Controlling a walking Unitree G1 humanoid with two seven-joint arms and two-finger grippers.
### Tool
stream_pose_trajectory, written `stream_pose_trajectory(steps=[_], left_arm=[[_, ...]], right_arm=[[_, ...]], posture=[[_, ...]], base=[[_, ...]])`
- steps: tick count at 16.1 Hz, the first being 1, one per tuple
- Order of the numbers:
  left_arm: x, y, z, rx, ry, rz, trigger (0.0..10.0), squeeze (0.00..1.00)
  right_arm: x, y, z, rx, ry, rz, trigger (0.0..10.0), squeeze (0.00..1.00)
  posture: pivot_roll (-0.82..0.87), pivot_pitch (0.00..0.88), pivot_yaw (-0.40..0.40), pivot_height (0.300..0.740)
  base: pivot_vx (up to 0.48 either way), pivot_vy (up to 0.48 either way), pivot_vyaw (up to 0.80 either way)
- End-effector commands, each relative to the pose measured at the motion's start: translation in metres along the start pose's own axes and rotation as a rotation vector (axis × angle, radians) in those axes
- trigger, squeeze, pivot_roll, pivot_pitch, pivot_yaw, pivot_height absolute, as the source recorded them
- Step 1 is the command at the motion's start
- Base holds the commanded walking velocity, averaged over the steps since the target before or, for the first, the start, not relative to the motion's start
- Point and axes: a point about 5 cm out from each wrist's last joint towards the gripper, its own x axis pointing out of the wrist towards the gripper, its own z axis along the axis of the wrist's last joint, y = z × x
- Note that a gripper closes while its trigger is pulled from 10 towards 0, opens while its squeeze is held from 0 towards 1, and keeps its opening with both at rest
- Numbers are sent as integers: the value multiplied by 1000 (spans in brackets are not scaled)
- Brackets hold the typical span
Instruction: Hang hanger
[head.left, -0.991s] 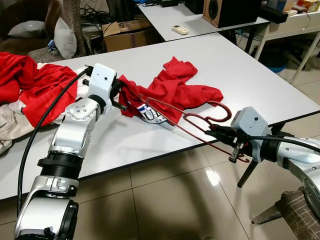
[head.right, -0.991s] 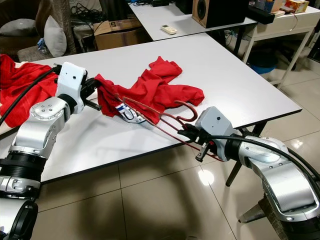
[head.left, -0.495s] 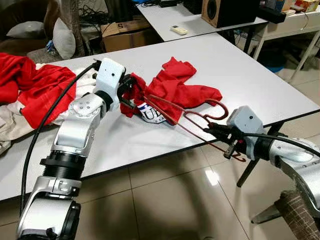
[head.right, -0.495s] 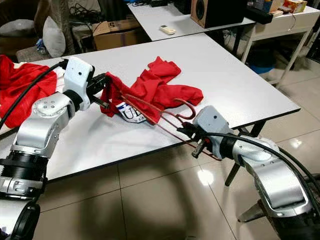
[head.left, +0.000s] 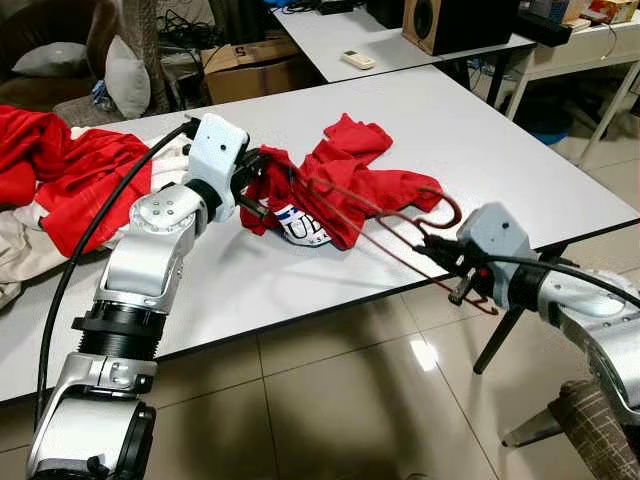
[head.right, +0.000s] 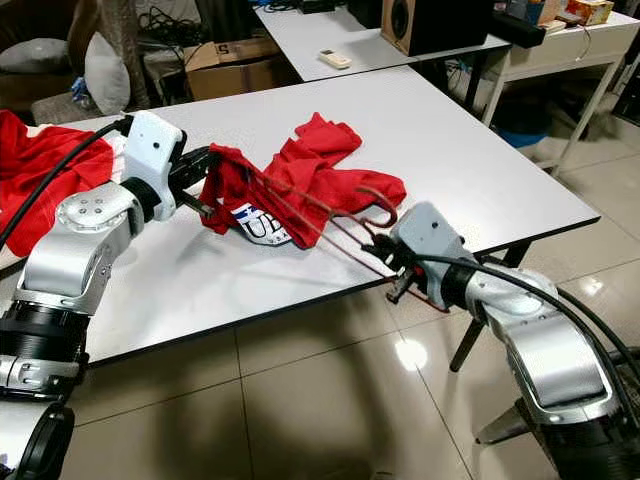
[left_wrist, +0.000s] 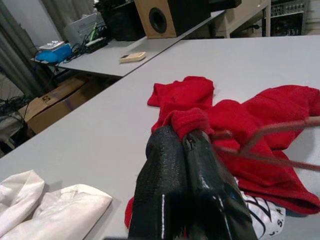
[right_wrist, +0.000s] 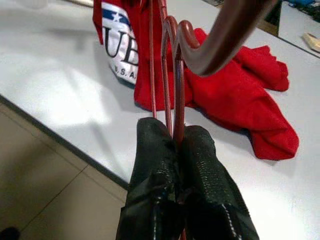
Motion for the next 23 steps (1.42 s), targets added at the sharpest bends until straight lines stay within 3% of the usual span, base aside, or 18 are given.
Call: stream_pose_trajectory(steps=[1, 5, 21, 22, 23], left_arm=[[-2, 1, 0, 11, 10, -4, 0, 0], [-1, -6, 6, -7, -13, -37, 0, 0], [0, -7, 6, -8, -14, -40, 0, 0], [5, -24, 1, 60, 10, -80, 0, 0], [7, -30, -2, 88, 19, -97, 0, 0]], right_arm=[[-1, -5, 4, -10, -13, -25, 10000, 0], [2, 1, 3, -16, -9, 25, 10000, 0], [3, 2, 3, -17, -9, 28, 10000, 0], [11, 10, 14, 16, -60, 56, 10000, 0], [14, 13, 18, 31, -81, 69, 10000, 0]], posture=[[-162, 0, 78, 740], [-164, 0, 76, 740], [-164, 0, 76, 740], [-179, 0, 73, 740], [-180, 0, 72, 740]], base=[[0, 0, 0], [0, 0, 0], [0, 0, 0], [0, 0, 0], [0, 0, 0]])
